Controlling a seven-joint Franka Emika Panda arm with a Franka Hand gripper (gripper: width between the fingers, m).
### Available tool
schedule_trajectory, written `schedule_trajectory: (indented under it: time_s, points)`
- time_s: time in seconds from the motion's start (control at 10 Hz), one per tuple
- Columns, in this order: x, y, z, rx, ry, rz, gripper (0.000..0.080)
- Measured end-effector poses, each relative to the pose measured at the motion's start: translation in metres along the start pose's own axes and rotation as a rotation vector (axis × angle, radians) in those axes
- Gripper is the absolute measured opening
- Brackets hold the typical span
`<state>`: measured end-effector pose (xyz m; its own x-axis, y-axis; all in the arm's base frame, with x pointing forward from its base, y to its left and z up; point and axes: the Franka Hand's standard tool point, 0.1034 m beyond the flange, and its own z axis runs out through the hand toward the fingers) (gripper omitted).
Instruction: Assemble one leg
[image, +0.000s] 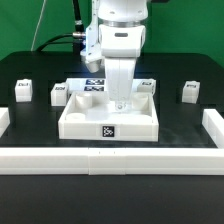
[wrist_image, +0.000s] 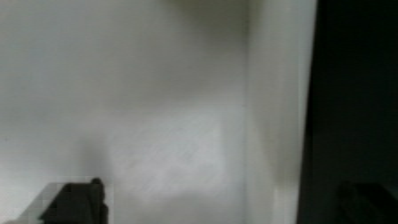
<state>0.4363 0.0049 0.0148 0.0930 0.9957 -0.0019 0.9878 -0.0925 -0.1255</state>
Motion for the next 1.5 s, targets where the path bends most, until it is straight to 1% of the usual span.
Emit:
schedule_trajectory:
  time_s: [0.3,0.5,0.6,0.7,0.8,1.3,1.4,1.5]
  points:
    - [-0.0004,-0.0004,0.0008,0.002,0.0,0.001,0.0636]
    - [-0.0004,-0.0007,0.0011,0.003,0.0,0.001,0.0282]
    - [-0.0004,-0.0007,0.0011,0.003,0.0,0.001,0.0146]
    - [-0.0006,-0.0005,0.0009,0.002,0.0,0.001,0.0146]
    - [-0.0005,0.0003,0.0004,-0.001,0.0,0.001,0.0064]
    - [-0.0004,0.0004,0.0003,-0.002,0.001,0.001,0.0064]
    - [0.0003,0.0013,-0.0003,-0.004,0.001,-0.002,0.0064]
    - [0.0049,0.0058,-0.003,-0.013,0.003,-0.01,0.0064]
